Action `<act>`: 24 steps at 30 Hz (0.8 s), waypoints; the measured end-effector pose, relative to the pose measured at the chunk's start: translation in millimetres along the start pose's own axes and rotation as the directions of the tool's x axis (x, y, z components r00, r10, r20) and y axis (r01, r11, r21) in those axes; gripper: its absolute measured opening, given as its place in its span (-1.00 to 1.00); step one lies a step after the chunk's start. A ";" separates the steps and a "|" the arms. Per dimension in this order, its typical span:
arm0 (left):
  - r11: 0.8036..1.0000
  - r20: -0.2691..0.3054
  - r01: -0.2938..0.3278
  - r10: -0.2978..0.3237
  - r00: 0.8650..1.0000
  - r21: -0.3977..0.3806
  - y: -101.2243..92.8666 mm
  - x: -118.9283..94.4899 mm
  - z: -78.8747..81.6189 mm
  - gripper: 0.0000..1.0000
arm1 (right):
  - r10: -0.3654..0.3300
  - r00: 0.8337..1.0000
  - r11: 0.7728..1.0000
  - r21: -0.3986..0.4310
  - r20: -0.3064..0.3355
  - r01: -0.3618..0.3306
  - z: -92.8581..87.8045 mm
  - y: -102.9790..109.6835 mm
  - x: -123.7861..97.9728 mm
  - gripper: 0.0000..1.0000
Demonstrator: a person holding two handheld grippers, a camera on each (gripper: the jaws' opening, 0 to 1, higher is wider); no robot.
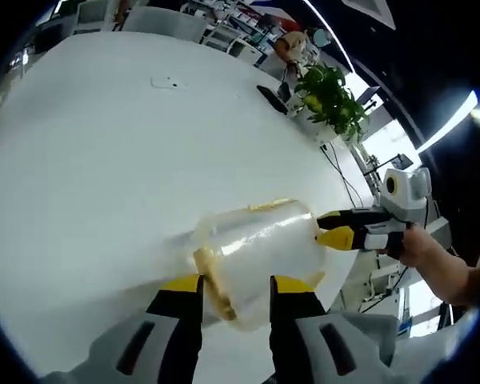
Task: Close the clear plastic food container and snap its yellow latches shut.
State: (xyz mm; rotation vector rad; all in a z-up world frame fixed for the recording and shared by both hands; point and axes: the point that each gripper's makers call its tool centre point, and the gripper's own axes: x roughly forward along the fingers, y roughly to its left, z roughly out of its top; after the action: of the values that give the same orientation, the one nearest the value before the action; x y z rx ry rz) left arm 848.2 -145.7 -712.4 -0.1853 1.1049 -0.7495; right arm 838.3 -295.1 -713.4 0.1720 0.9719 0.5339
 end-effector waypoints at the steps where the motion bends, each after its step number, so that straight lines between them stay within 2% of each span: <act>1: 1.000 0.002 -0.001 0.001 1.000 0.009 -0.6 -1.3 2.5 -0.51 | -0.002 1.000 1.000 -0.003 0.010 0.002 3.9 -0.4 -0.9 -0.50; 6: 0.998 0.024 0.004 -0.005 1.000 0.068 -7.3 -6.8 20.0 -0.55 | -0.009 0.998 1.000 -0.016 0.065 0.010 25.3 -2.0 -4.2 -0.54; 9: 0.994 0.029 0.015 -0.019 0.999 0.112 -19.4 -6.6 26.9 -0.56 | 0.000 0.996 0.999 -0.041 0.089 0.004 36.1 2.2 -4.6 -0.61; 15: 0.981 0.015 0.056 -0.060 0.998 0.188 -44.5 2.8 26.7 -0.59 | 0.052 0.995 0.995 -0.091 0.080 -0.045 40.2 20.6 2.7 -0.73; 20: 0.949 -0.006 0.065 -0.066 0.998 0.309 -53.8 13.1 25.1 -0.60 | 0.120 0.992 0.984 -0.135 0.046 -0.113 37.6 41.0 13.0 -0.75; 24: 0.928 -0.031 0.073 -0.066 0.997 0.365 -60.5 17.5 22.0 -0.63 | 0.131 0.991 0.979 -0.161 0.031 -0.125 37.8 46.0 18.4 -0.80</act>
State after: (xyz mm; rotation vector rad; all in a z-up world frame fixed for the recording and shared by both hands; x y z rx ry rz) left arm 843.7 -206.6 -685.6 0.1006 0.9597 -1.0090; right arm 861.3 -242.7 -688.6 0.1032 0.8773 0.7209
